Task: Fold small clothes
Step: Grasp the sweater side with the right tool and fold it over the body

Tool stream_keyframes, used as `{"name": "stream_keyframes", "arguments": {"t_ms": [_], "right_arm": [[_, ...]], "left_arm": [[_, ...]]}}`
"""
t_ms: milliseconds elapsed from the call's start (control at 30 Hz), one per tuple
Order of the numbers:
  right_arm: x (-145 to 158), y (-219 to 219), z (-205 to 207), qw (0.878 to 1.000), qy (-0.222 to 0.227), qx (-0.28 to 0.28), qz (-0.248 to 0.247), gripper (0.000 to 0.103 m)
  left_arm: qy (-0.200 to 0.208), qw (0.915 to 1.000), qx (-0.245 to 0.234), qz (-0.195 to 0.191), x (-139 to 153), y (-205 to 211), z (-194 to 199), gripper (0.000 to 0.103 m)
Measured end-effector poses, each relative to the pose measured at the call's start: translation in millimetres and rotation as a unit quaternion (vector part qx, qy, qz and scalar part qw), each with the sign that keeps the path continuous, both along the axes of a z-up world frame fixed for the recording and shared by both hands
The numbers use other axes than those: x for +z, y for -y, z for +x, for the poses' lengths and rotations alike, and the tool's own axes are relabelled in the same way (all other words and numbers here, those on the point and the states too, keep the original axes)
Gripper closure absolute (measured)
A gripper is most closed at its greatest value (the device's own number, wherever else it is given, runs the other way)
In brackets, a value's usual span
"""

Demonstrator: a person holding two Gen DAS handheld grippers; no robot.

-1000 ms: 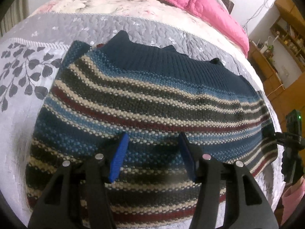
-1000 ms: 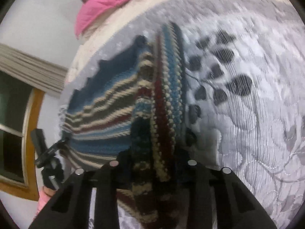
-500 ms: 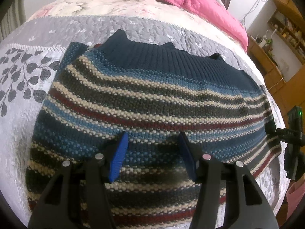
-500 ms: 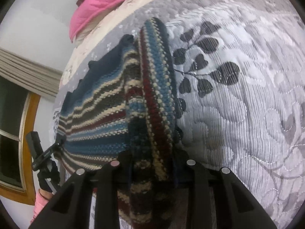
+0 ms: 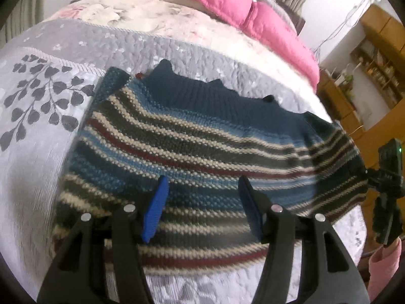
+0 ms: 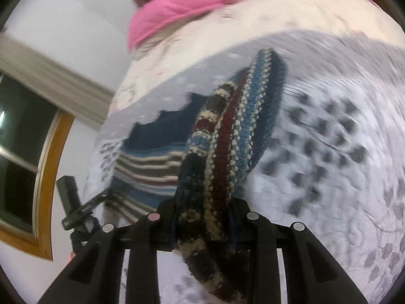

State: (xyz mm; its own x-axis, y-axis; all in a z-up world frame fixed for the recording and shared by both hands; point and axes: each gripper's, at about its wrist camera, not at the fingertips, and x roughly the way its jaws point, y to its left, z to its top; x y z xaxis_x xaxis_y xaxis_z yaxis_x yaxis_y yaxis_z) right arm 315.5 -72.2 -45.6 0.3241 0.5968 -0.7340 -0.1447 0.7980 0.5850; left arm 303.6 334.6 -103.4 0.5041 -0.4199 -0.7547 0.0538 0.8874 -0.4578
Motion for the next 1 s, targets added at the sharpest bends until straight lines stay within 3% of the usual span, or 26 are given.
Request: {"name": "stream_keyframes", "arguments": {"t_ms": [300,567,767,1000], "right_arm": [[40.0,-111.7,7.7,0.995,0.033,0.089,-0.02,0.073],[0.9,-195.4,11.8,0.988,0.014,0.136,-0.075,0.073],[-32.6,-221.6,7.4,0.983,0.005,0.148,-0.111,0.072],[-57.2,-230.6,8.5,0.983,-0.003,0.147,-0.106,0.066]], "left_arm": [[0.011,0.9994,0.001,-0.033,12.9,-16.4,-17.2,0.046],[0.013,0.9982,0.013,-0.058,15.9,-34.1,-22.0,0.046],[0.007,0.9979,0.015,-0.063,14.5,-40.0,-20.8,0.046],[-0.002,0.9964,0.011,-0.084,14.8,-37.3,-15.3,0.046]]}}
